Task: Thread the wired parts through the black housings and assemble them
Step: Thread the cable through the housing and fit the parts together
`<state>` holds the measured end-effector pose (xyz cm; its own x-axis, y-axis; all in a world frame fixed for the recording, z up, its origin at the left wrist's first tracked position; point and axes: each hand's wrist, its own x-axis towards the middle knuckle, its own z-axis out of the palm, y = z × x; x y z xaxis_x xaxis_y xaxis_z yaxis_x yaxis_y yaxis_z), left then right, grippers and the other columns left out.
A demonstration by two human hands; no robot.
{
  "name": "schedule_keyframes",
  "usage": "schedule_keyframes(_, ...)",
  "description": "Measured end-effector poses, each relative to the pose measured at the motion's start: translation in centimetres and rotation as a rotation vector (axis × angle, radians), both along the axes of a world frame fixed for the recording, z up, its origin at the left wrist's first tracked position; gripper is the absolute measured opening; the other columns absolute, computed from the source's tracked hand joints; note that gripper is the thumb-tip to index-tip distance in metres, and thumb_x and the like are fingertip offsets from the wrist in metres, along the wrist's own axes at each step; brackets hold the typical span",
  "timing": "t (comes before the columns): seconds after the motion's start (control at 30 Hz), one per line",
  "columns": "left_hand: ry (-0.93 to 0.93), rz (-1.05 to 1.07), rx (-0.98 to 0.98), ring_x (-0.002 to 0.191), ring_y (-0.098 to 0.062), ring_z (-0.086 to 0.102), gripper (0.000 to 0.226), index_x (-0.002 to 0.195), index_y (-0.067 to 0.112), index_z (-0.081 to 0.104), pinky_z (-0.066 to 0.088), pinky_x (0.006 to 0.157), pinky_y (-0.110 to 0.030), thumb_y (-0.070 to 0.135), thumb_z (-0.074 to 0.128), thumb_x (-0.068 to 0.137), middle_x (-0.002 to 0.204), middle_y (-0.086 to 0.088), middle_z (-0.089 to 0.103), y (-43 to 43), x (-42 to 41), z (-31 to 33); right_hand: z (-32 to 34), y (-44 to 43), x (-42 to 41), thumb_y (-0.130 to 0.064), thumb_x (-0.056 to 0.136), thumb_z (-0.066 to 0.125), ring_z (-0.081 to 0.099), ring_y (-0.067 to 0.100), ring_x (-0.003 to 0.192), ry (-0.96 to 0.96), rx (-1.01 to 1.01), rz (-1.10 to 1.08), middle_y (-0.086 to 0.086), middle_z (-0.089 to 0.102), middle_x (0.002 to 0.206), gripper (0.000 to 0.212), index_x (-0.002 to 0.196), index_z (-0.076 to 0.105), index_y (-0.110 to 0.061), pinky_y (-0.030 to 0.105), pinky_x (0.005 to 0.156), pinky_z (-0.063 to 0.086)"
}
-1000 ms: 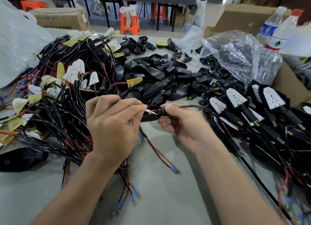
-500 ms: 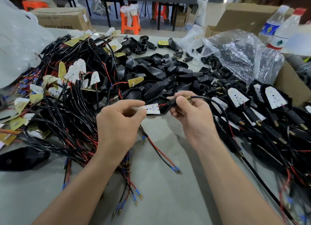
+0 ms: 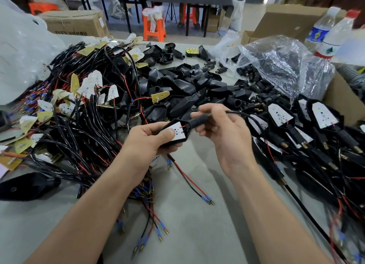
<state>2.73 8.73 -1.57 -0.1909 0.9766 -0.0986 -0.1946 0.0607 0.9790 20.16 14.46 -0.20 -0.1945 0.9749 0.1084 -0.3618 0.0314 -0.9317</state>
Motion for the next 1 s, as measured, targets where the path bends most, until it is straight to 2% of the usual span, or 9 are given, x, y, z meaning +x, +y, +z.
schedule_keyframes(0.13, -0.036, 0.013, -0.009, 0.085, -0.027, 0.078, 0.013, 0.092, 0.017, 0.084, 0.059, 0.067, -0.021, 0.015, 0.073, 0.086, 0.094, -0.015, 0.08, -0.1, -0.1, 0.2, 0.0, 0.7, 0.8, -0.017, 0.107, 0.05, 0.056, 0.018, 0.056, -0.02, -0.031, -0.183, 0.008, 0.069, 0.07, 0.035, 0.082, 0.071, -0.006, 0.025, 0.054, 0.044)
schedule_keyframes(0.27, -0.045, -0.12, -0.014, 0.076, -0.02, 0.075, 0.021, 0.091, 0.018, 0.085, 0.058, 0.065, -0.022, 0.028, 0.078, 0.073, 0.09, -0.009, 0.079, -0.3, -0.2, 0.6, 0.2, 0.9, 1.2, -0.016, 0.106, 0.049, 0.053, 0.014, 0.052, -0.132, 0.155, -0.259, 0.0, 0.067, 0.063, 0.034, 0.078, 0.068, -0.01, 0.022, 0.051, 0.042)
schedule_keyframes(0.37, -0.115, -0.283, -0.043, 0.078, -0.018, 0.073, 0.015, 0.098, 0.016, 0.084, 0.058, 0.066, -0.024, 0.016, 0.078, 0.084, 0.092, -0.009, 0.076, -0.5, -0.6, 0.9, 0.7, 0.9, 1.5, -0.019, 0.105, 0.049, 0.056, 0.016, 0.052, -0.179, 0.295, -0.236, 0.0, 0.066, 0.064, 0.033, 0.078, 0.067, -0.016, 0.023, 0.051, 0.044)
schedule_keyframes(0.43, -0.182, -0.397, -0.067, 0.09, -0.022, 0.075, 0.028, 0.109, 0.016, 0.081, 0.06, 0.071, -0.027, 0.012, 0.066, 0.086, 0.105, -0.01, 0.076, -0.7, -0.9, 0.9, 0.8, 0.7, 1.7, -0.021, 0.104, 0.049, 0.057, 0.018, 0.051, -0.213, 0.321, -0.216, 0.001, 0.066, 0.064, 0.036, 0.074, 0.068, -0.024, 0.024, 0.05, 0.044)
schedule_keyframes(0.53, -0.193, -0.495, -0.061, 0.098, -0.026, 0.075, 0.04, 0.122, 0.02, 0.076, 0.061, 0.076, -0.028, 0.006, 0.064, 0.086, 0.116, -0.013, 0.074, -1.0, -1.2, 0.9, 0.7, 0.7, 1.9, -0.021, 0.104, 0.047, 0.059, 0.021, 0.047, -0.24, 0.286, -0.211, 0.004, 0.066, 0.06, 0.034, 0.076, 0.065, -0.019, 0.026, 0.046, 0.043)
schedule_keyframes(0.67, -0.137, -0.417, -0.035, 0.088, -0.026, 0.075, 0.038, 0.115, 0.021, 0.08, 0.059, 0.069, -0.025, 0.006, 0.075, 0.081, 0.1, -0.016, 0.076, -0.8, -0.5, 0.6, 0.3, 1.1, 1.9, -0.017, 0.108, 0.042, 0.062, 0.024, 0.042, -0.163, 0.145, -0.239, 0.009, 0.066, 0.055, 0.033, 0.082, 0.06, -0.007, 0.026, 0.041, 0.045)
schedule_keyframes(0.8, -0.05, -0.295, -0.029, 0.081, -0.022, 0.075, 0.031, 0.108, 0.023, 0.081, 0.057, 0.065, -0.022, 0.007, 0.071, 0.083, 0.092, -0.013, 0.077, -0.7, 0.5, 0.1, -0.3, 1.2, 1.4, -0.018, 0.105, 0.042, 0.061, 0.025, 0.039, -0.155, 0.09, -0.315, 0.011, 0.065, 0.054, 0.033, 0.079, 0.06, -0.008, 0.027, 0.039, 0.045)
schedule_keyframes(0.9, 0.019, -0.262, -0.03, 0.067, -0.015, 0.067, 0.012, 0.097, 0.018, 0.082, 0.052, 0.057, -0.02, 0.021, 0.072, 0.09, 0.088, -0.009, 0.076, -0.6, 1.0, 0.1, -0.5, 1.3, 1.4, -0.018, 0.106, 0.041, 0.059, 0.023, 0.037, -0.126, 0.052, -0.385, 0.01, 0.065, 0.054, 0.028, 0.086, 0.057, -0.007, 0.027, 0.038, 0.044)
schedule_keyframes(1.0, -0.118, -0.343, -0.1, 0.059, -0.017, 0.063, 0.029, 0.106, 0.01, 0.076, 0.048, 0.05, -0.021, 0.033, 0.063, 0.094, 0.104, -0.018, 0.077, -0.7, 0.9, 0.4, -0.5, 1.4, 1.5, -0.02, 0.108, 0.041, 0.06, 0.021, 0.039, -0.076, 0.017, -0.455, 0.008, 0.066, 0.054, 0.028, 0.088, 0.056, -0.007, 0.026, 0.038, 0.044)
